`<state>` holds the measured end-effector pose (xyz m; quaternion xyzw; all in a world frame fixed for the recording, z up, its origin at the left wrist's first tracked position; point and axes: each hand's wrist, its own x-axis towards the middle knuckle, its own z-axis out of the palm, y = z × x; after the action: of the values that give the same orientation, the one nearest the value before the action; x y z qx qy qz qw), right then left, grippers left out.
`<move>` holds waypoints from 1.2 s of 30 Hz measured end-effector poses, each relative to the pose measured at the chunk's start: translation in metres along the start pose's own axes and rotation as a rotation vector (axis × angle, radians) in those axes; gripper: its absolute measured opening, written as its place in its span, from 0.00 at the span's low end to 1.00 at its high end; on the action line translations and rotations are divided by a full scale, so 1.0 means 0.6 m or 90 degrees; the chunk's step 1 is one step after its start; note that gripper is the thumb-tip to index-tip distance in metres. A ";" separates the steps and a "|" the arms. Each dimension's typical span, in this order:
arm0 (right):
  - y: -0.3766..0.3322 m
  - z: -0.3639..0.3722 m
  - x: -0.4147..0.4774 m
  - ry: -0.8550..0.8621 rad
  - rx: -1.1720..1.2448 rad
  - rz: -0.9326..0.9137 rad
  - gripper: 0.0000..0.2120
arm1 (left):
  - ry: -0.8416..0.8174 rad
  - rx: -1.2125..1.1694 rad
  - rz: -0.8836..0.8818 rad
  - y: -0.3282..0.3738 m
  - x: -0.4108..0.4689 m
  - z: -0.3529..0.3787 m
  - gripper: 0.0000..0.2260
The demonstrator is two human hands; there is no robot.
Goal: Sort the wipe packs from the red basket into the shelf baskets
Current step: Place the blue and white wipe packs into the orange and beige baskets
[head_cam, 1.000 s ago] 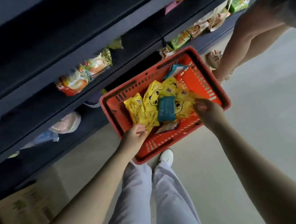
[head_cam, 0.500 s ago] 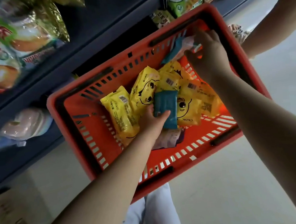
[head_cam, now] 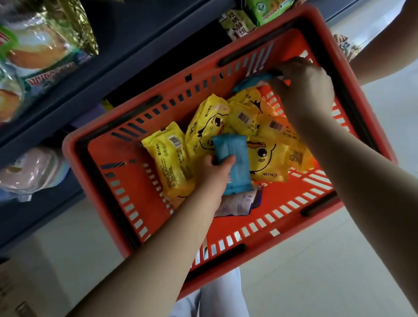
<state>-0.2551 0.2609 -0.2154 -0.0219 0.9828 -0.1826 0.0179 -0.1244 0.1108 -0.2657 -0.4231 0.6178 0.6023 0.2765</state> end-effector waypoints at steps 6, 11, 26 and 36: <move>-0.044 -0.090 -0.048 0.050 0.182 0.083 0.12 | -0.005 -0.026 0.044 0.006 -0.096 -0.091 0.09; -0.131 -0.258 -0.148 0.027 0.666 0.359 0.07 | 0.015 -0.120 0.082 0.079 -0.253 -0.162 0.17; -0.467 -0.663 -0.310 -0.164 1.074 0.279 0.12 | 0.036 -0.341 0.274 0.272 -0.762 -0.383 0.17; -0.679 -0.654 -0.287 -0.143 1.087 0.271 0.17 | -0.108 -0.528 0.251 0.313 -0.840 -0.615 0.23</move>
<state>-0.0854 0.0300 0.3020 0.1648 0.4869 -0.8431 0.1578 0.0232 -0.1702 0.3041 -0.3218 0.3684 0.8721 0.0137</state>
